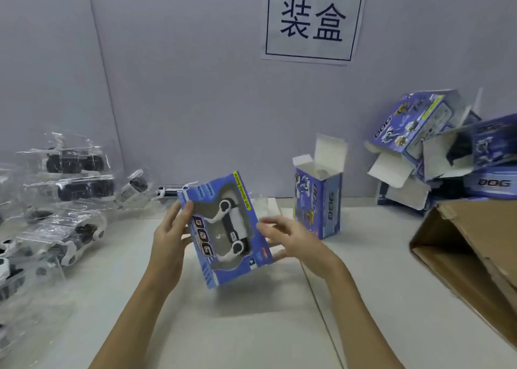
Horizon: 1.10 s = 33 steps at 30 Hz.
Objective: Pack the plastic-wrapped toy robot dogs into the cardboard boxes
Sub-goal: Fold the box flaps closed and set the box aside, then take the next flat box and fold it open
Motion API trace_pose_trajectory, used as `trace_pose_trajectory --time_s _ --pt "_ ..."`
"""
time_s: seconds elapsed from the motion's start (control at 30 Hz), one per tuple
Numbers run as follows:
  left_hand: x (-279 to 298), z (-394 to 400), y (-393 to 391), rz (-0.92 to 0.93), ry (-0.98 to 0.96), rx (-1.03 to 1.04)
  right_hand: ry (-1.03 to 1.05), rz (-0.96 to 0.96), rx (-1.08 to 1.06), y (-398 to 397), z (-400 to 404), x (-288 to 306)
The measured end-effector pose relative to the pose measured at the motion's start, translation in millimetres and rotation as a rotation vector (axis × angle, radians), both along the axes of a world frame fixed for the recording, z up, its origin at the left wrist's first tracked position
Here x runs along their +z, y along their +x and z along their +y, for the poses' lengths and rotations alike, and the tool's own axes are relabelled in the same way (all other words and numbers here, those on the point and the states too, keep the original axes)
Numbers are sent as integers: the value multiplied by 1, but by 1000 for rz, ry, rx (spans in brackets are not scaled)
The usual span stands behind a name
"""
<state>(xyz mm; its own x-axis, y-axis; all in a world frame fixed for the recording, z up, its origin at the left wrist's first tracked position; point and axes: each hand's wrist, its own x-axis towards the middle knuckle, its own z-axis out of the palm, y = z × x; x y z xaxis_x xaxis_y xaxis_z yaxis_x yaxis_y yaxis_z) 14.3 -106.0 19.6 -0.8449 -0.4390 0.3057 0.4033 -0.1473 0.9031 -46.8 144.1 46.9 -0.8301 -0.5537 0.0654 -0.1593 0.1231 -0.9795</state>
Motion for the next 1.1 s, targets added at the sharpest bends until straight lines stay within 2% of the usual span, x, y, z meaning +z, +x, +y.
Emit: trace_pose_trajectory --time_s 0.07,0.17,0.23,0.3,0.47,0.53,0.6,0.7,0.8,0.83,0.93,1.0,1.1 --pt "-2 6 -1 -11 -17 24 201 21 120 2 -2 -6" --pt "2 13 -4 -60 44 11 154 -16 121 3 -3 -4" --pt "4 9 -5 -79 128 7 -67 -2 62 1 3 6" --pt "4 4 -5 -73 122 23 -424 43 -47 0 12 20" --pt "-4 -2 -3 -135 93 60 -1183 95 -639 -11 59 49" --pt "-3 -1 -3 -142 86 58 -1379 124 -893 -20 87 52" --pt "-2 3 -4 -141 72 40 -1452 137 -1102 -30 113 48" --pt "-2 9 -5 -143 44 15 -1304 127 -1169 -44 136 36" --pt "-2 10 -7 -152 15 2 -941 59 -1079 -56 128 21" --pt "-3 10 -7 -155 10 6 -755 91 -1061 -60 118 16" --pt "-5 7 -7 -166 -2 25 -249 346 -967 -73 78 2" --pt "-7 5 -6 -179 -7 37 -74 446 -918 -84 58 -1" --pt "-8 1 -6 -197 -7 55 158 469 -927 -104 49 5"
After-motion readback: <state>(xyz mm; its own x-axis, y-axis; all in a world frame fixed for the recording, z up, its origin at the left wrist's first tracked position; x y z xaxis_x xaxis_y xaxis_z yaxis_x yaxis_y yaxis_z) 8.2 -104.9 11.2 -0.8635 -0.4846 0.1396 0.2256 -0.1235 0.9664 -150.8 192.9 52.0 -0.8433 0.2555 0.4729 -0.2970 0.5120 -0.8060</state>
